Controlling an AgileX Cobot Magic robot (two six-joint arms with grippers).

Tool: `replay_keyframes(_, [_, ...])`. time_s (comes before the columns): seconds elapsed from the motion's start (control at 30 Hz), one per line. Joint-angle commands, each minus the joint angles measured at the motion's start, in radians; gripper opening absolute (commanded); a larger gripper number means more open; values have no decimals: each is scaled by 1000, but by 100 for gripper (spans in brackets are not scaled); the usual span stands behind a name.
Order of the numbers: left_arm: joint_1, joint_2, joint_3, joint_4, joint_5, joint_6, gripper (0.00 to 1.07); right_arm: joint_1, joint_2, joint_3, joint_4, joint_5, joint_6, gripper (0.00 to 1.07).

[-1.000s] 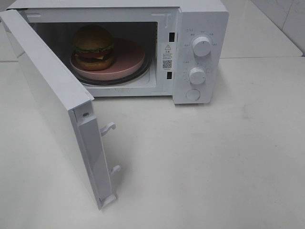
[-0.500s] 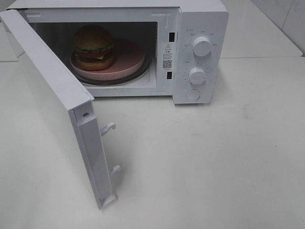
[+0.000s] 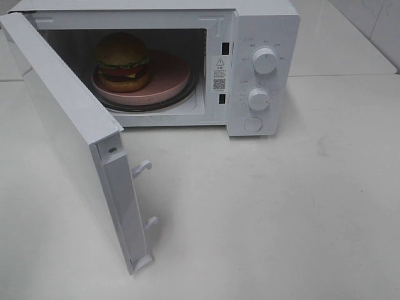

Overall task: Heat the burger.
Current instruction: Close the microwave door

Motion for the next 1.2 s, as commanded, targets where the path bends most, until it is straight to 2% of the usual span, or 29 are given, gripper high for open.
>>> replay_keyframes(0.03, [4, 63, 22, -8, -112, 5, 20, -4, -27, 1, 1, -12, -4, 75])
replay_keyframes(0.07, [4, 63, 22, -8, -112, 5, 20, -4, -27, 1, 1, -12, -4, 75])
replay_keyframes(0.1, [4, 77, 28, -7, -136, 5, 13, -4, -27, 1, 1, -12, -4, 75])
replay_keyframes(0.13, [4, 113, 44, -7, -187, 16, 0, -4, -27, 1, 1, -12, -4, 75])
replay_keyframes(0.23, [4, 132, 51, -8, -216, 34, 0, -4, -27, 1, 1, -12, -4, 75])
replay_keyframes(0.3, [4, 197, 87, -9, -353, 120, 0, -4, -27, 1, 1, -12, -4, 75])
replay_keyframes(0.37, [4, 210, 102, -13, -399, 139, 0, -4, -27, 1, 1, -12, -4, 75])
replay_keyframes(0.4, [4, 232, 131, -35, -496, 165, 0, -4, -27, 1, 1, -12, -4, 75])
replay_keyframes(0.43, [4, 232, 131, -35, -496, 165, 0, -4, -27, 1, 1, -12, -4, 75])
replay_keyframes(0.57, [4, 296, 216, -88, -716, 172, 0, -4, -27, 1, 1, -12, -4, 75])
replay_keyframes(0.63, [4, 310, 234, -86, -764, 172, 0, -4, -27, 1, 1, -12, -4, 75])
replay_keyframes(0.7, [4, 348, 285, -76, -906, 172, 0, -4, -27, 1, 1, -12, -4, 75])
replay_keyframes(0.73, [4, 348, 285, -76, -906, 172, 0, -4, -27, 1, 1, -12, -4, 75])
replay_keyframes(0.8, [4, 398, 325, -56, -1052, 168, 0, -4, -27, 1, 1, -12, -4, 75])
replay_keyframes(0.83, [4, 398, 325, -56, -1052, 168, 0, -4, -27, 1, 1, -12, -4, 75])
replay_keyframes(0.9, [4, 455, 351, -13, -1203, 136, 0, -4, -27, 1, 1, -12, -4, 75])
replay_keyframes(0.93, [4, 455, 351, -13, -1203, 136, 0, -4, -27, 1, 1, -12, -4, 75])
replay_keyframes(1.0, [4, 528, 368, 63, -1311, 65, 0, -4, -27, 1, 1, -12, -4, 75])
replay_keyframes(1.03, [4, 528, 368, 63, -1311, 65, 0, -4, -27, 1, 1, -12, -4, 75])
replay_keyframes(1.07, [4, 587, 368, 103, -1352, -4, 0, -4, -27, 1, 1, -12, -4, 75])
replay_keyframes(1.1, [4, 618, 368, 128, -1377, -40, 0, -4, -27, 1, 1, -12, -4, 75])
replay_keyframes(1.13, [4, 618, 368, 128, -1377, -40, 0, -4, -27, 1, 1, -12, -4, 75])
replay_keyframes(1.17, [4, 674, 365, 177, -1405, -85, 0, -4, -27, 1, 1, -12, -4, 75])
replay_keyframes(1.2, [4, 674, 365, 177, -1405, -85, 0, -4, -27, 1, 1, -12, -4, 75])
